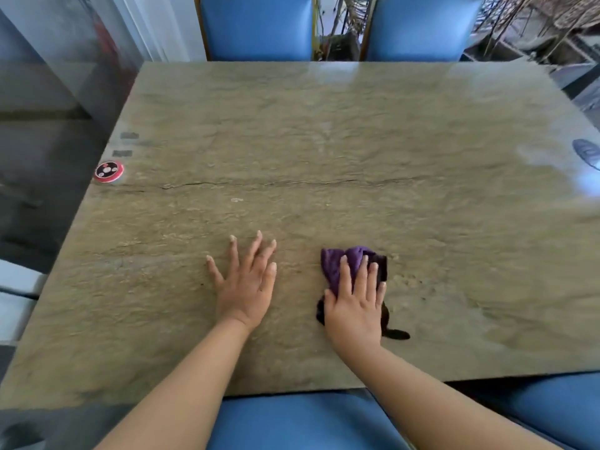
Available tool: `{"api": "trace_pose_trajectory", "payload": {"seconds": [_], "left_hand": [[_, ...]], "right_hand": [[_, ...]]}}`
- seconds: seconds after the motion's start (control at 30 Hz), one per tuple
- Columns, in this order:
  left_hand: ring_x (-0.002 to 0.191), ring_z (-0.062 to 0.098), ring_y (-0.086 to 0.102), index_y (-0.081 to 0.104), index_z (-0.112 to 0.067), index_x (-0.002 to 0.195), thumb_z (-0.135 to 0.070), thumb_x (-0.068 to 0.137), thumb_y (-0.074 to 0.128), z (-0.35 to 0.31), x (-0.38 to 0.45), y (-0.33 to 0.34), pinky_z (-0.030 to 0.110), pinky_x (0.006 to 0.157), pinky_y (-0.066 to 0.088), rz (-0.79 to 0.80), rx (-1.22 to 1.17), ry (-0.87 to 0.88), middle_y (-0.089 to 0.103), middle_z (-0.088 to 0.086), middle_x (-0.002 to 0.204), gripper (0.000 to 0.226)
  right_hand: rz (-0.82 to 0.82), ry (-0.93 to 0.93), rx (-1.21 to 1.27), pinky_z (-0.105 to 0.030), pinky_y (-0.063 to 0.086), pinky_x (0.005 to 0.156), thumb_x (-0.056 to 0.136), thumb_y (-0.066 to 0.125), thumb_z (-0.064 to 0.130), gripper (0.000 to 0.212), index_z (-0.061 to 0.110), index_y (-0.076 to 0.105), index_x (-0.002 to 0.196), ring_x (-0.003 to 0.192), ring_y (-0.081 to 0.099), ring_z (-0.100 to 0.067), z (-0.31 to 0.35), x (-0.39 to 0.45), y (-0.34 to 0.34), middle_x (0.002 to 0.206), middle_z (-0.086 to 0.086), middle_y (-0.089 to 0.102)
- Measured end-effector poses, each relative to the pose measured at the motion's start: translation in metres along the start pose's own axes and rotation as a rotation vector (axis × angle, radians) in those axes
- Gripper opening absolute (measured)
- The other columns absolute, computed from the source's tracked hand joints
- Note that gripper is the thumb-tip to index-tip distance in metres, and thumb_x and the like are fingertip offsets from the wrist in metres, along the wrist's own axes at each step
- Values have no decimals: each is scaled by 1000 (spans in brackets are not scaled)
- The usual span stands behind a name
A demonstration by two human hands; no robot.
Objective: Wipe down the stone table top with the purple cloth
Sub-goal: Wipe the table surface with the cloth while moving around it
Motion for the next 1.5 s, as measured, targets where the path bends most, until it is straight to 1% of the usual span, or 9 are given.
{"api": "trace_pose_trajectory", "payload": {"seconds": [0.2,0.4,0.63,0.8,0.9,1.0,1.17,1.33,1.5], "left_hand": [[148,7,7,29,-27,149,-38,87,20,11,-2,-4,51,118,-10,-223,-376,-20,28,-12,156,63],[149,7,4,36,-39,145,-42,88,18,9,0,-4,54,117,-9,-169,-180,7,24,-18,157,60],[149,13,2,40,-41,140,-50,86,22,3,2,-5,57,117,-7,-115,-59,-26,22,-15,158,57],[149,21,-7,25,-40,148,-43,98,29,-23,11,-4,61,115,-9,-43,-36,-138,8,-13,161,50],[148,23,-17,3,-45,151,-50,99,14,-44,18,8,65,112,-10,41,97,-65,-10,-15,161,53],[147,24,-18,-2,-46,149,-53,98,8,-44,19,15,67,111,-9,18,184,-66,-15,-15,160,53],[147,23,-20,-1,-45,150,-54,96,6,-42,21,19,69,111,-6,-2,212,-64,-16,-14,160,55],[146,22,-23,-8,-42,150,-55,91,-4,-41,21,20,66,112,-9,-2,216,-78,-19,-15,159,61],[147,17,-20,-9,-29,153,-50,88,-6,-42,21,18,63,113,-11,-34,116,-85,-13,-18,159,68]], "right_hand": [[107,-618,-106,-48,15,119,90,37,39,58,25,35,146,145,21,-30,60,15,23,155,-11,28],[14,-298,-6,-41,0,120,98,34,33,53,26,24,150,148,5,-23,36,63,10,160,-7,14],[-54,-320,214,-41,48,87,67,57,5,42,22,65,104,96,53,-28,9,4,-15,107,-2,60],[-73,-312,437,-31,40,83,65,54,1,44,28,70,97,91,50,-25,0,45,-53,94,1,59],[-217,-75,300,-41,38,95,74,53,6,55,32,58,123,109,45,-30,-30,88,-65,117,-3,54],[-77,107,139,-43,12,116,87,46,18,69,32,20,149,140,22,-25,-57,121,-47,151,-2,30],[-5,126,82,-42,-9,119,93,35,29,66,27,7,153,148,-6,-17,-46,171,-32,161,4,2],[120,-114,107,-37,-7,119,93,38,26,62,32,17,151,148,-2,-12,4,216,-25,160,10,7],[302,-508,386,-33,4,118,80,50,0,58,27,57,131,144,23,-11,30,183,-19,147,8,43]]}}
Point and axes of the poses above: each hand's wrist, its own x-axis towards the middle knuckle, its own y-axis out of the palm, z = x × y, the point moved 3 cm from there along x, towards the middle knuckle
